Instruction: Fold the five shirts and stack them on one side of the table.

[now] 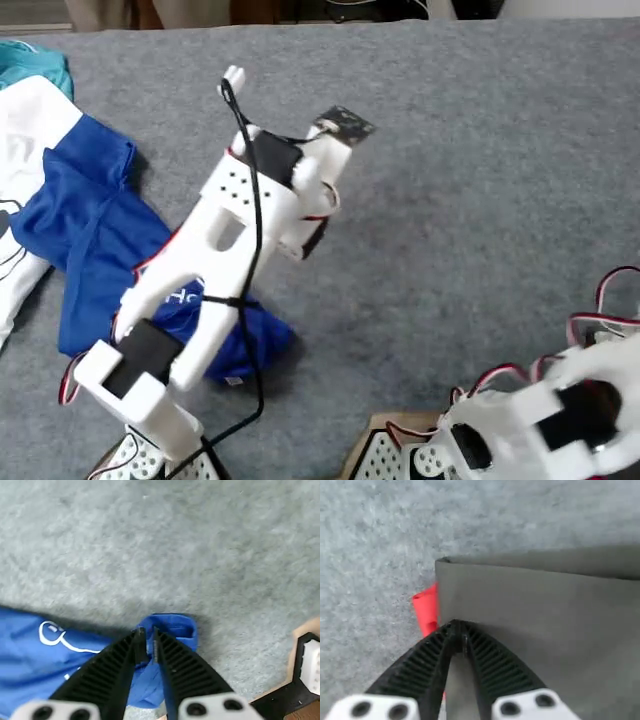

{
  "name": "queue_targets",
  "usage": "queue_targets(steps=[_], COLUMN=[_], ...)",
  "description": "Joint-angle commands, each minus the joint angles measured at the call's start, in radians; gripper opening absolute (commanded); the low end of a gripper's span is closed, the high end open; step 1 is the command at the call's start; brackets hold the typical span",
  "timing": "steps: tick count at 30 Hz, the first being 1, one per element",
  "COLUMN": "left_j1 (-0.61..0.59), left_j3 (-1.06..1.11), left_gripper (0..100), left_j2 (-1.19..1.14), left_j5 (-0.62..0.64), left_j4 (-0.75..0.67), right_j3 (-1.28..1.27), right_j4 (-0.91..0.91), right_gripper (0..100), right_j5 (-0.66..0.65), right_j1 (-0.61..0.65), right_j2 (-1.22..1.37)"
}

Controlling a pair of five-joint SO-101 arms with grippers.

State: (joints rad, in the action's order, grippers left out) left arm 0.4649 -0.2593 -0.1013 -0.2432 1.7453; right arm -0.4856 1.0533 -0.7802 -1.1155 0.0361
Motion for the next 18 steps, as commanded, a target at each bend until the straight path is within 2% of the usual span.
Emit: queue_targets(steps=[1,8,12,15,18], left_j1=[-0.06,-0.201,-0.331,-0.448,-0.626], left_j3=[-0.002,0.026,0.032,0.091,0.184], left_gripper=[2,2,2,2,2], left_j2=[0.056,0.168,0.242,0.288,0.331], left_j5=[-0.012,-0.015,-0.015,-0.015,-0.015], left_j4=[0.014,0.014,0.014,0.014,0.014], right_j3=[0.11,0.323,0.433,0.43,0.378], right_j4=[0.048,0.224,0.373,0.503,0.657], right_gripper=[0.6,0.6,0.6,0.8,0.9], right_j5=[-0.037,-0.054,-0.058,-0.094,-0.097], right_j1=[0.035,0.038,0.111,0.269,0.527], right_j2=[0.042,-0.076,-0.254,-0.383,-0.44])
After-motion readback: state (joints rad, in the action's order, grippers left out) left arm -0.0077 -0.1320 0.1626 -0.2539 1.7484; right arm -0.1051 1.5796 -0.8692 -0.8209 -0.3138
